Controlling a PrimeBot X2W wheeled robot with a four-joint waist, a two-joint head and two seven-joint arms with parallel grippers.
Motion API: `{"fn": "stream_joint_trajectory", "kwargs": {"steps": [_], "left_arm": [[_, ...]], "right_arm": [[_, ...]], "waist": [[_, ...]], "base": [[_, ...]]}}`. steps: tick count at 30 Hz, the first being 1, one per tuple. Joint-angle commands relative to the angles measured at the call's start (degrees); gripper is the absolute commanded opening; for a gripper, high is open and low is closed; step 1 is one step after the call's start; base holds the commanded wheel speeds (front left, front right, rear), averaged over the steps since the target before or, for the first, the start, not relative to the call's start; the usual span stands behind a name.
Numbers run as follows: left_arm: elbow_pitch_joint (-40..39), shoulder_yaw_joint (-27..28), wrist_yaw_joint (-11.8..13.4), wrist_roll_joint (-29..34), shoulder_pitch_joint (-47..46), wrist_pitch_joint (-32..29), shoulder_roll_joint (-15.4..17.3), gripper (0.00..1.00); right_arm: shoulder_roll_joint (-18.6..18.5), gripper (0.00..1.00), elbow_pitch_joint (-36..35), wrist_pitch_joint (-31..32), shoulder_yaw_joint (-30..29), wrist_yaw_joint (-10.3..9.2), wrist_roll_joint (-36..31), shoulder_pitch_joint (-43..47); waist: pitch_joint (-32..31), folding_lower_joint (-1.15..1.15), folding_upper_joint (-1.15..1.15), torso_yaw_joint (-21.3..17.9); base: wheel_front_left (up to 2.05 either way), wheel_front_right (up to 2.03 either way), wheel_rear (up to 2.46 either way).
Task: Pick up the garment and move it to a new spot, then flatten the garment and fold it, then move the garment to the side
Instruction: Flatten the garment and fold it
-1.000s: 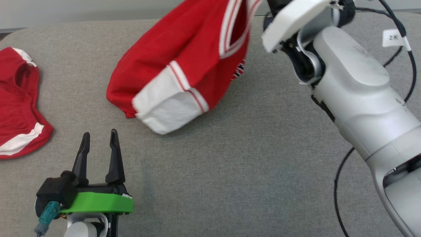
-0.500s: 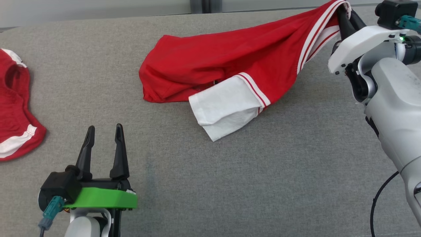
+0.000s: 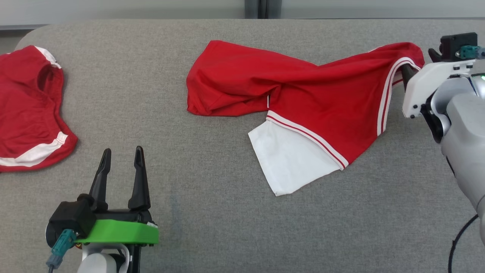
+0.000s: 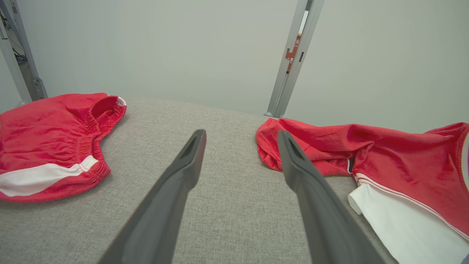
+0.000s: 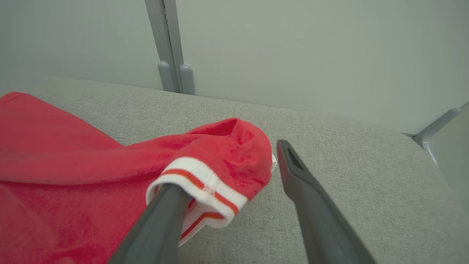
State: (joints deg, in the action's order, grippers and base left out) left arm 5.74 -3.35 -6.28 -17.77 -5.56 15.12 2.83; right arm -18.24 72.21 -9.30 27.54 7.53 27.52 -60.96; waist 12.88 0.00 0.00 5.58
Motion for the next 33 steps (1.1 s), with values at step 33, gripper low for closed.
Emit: {"fn": "stream_joint_trajectory", "kwargs": {"steps": [33], "left_arm": [[-0.4, 0.7, 0.63, -0.07, 1.54, 0.05, 0.11, 1.0]], "right_arm": [[11.13, 1.0, -3.02, 3.2, -8.86, -0.08, -0.8, 17.13]], "waist": [[-1.68, 0.0, 0.0, -2.49]], "base": [[0.0, 0.0, 0.0]]}}
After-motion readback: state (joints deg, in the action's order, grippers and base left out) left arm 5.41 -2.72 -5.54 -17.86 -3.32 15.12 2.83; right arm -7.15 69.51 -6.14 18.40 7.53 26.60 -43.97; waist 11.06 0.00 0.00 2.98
